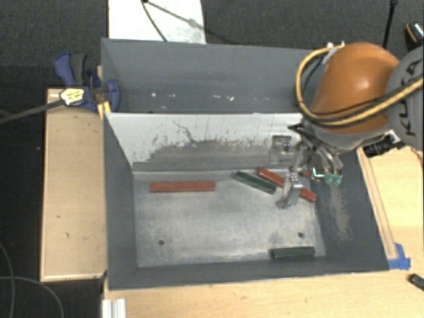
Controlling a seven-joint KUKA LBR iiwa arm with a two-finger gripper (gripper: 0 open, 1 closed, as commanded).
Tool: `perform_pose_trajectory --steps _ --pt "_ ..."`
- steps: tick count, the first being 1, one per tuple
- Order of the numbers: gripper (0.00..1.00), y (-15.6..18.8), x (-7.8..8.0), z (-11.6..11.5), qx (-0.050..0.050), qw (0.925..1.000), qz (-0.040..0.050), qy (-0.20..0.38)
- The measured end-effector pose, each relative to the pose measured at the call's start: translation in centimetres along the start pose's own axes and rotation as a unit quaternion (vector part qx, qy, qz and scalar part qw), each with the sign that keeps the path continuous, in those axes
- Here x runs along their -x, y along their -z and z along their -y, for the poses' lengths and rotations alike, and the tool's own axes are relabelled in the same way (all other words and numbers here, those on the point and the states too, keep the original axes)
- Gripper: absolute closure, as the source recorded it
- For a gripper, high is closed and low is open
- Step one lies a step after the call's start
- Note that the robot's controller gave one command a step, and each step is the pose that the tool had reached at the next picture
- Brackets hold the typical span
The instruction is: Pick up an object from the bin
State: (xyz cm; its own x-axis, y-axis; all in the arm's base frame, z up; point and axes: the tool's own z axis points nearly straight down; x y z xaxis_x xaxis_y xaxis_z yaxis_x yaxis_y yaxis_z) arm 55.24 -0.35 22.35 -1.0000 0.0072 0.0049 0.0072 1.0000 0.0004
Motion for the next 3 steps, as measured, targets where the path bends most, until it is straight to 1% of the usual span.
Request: perform_pose_trajectory --steps 1,2,3 --pt "0.0 -13.9 3.4 -0.7 0.0 0.9977 -0.0001 -0.068" --pt "0.0 -15.3 3.6 3.7 0.0 0.9952 0.0016 -0.098" --pt "0.0 -15.3 3.8 -1.8 0.001 0.9995 0.0021 -0.032"
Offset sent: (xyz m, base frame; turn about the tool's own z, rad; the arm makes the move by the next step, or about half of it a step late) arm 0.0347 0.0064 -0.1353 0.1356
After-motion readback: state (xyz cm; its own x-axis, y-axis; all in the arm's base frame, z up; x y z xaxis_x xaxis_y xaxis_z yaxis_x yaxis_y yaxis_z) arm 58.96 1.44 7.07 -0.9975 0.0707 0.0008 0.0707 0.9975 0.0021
